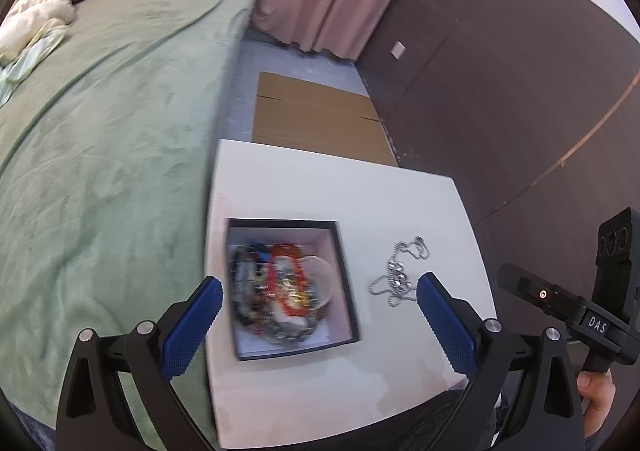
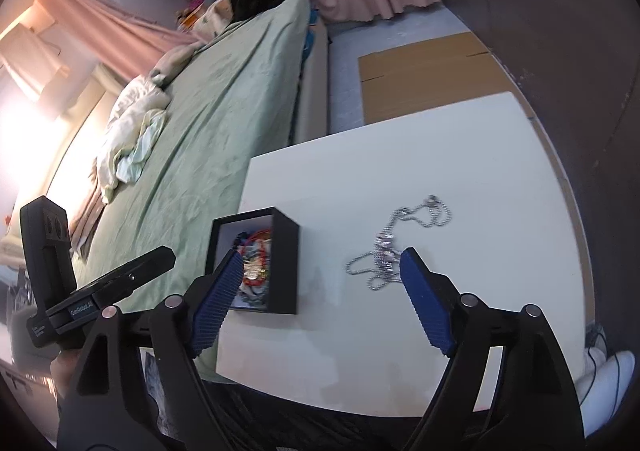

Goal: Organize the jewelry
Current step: 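Reach the left gripper to the silver chain necklace and close on it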

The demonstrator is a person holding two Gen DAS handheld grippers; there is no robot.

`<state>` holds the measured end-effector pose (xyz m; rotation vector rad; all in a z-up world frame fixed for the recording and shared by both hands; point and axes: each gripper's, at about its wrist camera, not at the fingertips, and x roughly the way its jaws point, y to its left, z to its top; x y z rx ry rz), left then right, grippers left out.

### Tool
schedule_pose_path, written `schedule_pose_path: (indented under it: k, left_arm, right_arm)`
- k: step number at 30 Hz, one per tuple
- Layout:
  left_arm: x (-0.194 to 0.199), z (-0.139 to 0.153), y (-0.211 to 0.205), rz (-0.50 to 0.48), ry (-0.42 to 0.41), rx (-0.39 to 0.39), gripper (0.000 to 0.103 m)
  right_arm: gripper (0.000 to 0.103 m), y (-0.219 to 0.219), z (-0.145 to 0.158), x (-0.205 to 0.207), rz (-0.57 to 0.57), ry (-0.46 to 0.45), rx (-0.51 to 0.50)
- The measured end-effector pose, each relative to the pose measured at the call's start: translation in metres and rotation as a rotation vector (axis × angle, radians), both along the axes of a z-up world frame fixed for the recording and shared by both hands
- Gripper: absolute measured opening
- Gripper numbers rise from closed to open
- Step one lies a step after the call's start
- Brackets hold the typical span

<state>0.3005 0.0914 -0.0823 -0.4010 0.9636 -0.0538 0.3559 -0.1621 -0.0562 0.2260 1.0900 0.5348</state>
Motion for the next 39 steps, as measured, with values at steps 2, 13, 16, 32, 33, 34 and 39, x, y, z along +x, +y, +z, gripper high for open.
schedule_pose_path:
  k: [2, 13, 16, 32, 33, 34, 39]
  left_arm:
    - [0.005, 0.0, -0.014, -0.031, 0.004, 0.008, 0.094]
    - [0.038, -0.011, -0.079, -0.161, 0.039, 0.032, 0.088]
    - [0.049, -0.019, -0.097, -0.191, 0.076, 0.02, 0.085]
    - [0.102, -0.075, -0.151, -0.236, 0.211, 0.079, 0.071]
    - [0.104, -0.08, -0.153, -0.234, 0.219, 0.081, 0.069]
    - [0.107, -0.084, -0.153, -0.231, 0.225, 0.078, 0.068]
    - [0.114, -0.098, -0.158, -0.214, 0.244, 0.097, 0.061]
  right_arm:
    - [0.08, -0.009, -0.002, 0.0, -0.019, 0.005, 0.003]
    - [0.09, -0.061, -0.02, 0.001, -0.124, 0.047, -0.002]
    - [0.092, -0.074, -0.027, 0.002, -0.148, 0.07, -0.008]
    - [0.098, -0.146, -0.047, -0.004, -0.309, 0.119, 0.018]
    - [0.098, -0.147, -0.048, -0.004, -0.313, 0.12, 0.019]
    - [0.098, -0.15, -0.049, -0.005, -0.318, 0.122, 0.021]
    - [0.098, -0.162, -0.052, -0.009, -0.34, 0.127, 0.029]
